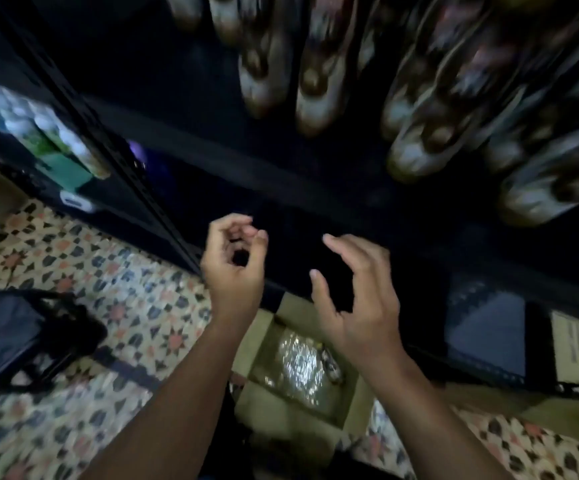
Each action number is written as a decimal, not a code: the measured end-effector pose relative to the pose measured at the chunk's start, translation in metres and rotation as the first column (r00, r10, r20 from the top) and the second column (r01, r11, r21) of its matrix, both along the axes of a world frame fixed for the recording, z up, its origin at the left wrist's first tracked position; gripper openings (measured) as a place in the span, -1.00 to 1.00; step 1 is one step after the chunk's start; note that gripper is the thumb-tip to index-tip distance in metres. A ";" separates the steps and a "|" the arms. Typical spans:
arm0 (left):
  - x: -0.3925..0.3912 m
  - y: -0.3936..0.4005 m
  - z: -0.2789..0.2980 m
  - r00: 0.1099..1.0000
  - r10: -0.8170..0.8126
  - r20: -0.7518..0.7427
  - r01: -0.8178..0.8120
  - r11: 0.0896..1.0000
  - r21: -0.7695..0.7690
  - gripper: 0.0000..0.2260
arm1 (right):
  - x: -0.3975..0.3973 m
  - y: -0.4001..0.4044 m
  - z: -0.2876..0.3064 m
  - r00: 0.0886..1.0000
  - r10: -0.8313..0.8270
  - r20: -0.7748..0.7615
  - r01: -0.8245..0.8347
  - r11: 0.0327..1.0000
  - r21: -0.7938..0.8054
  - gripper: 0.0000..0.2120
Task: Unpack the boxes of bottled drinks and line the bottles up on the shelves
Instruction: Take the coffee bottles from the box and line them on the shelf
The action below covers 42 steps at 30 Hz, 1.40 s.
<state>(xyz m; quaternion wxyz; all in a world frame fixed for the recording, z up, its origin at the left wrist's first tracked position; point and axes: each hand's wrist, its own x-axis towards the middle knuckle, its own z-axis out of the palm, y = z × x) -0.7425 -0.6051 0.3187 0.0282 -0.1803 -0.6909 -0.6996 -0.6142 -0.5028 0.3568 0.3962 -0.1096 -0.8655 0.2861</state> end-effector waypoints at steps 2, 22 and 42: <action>0.012 -0.004 -0.069 0.994 -0.076 0.078 0.087 0.983 -0.159 -0.87 | 0.020 0.008 -0.069 0.985 -0.011 0.170 0.029 0.994 -0.107 -0.57; 0.027 -0.053 -0.645 0.835 -0.550 0.028 0.072 0.058 -0.996 -0.16 | 0.126 0.041 -0.680 0.195 0.025 0.981 0.416 0.903 -0.106 -0.43; 0.034 -0.051 -0.657 0.822 -0.569 -0.022 0.074 0.146 -0.987 -0.07 | 0.116 0.041 -0.760 0.247 0.002 0.969 0.500 0.856 -0.129 -0.52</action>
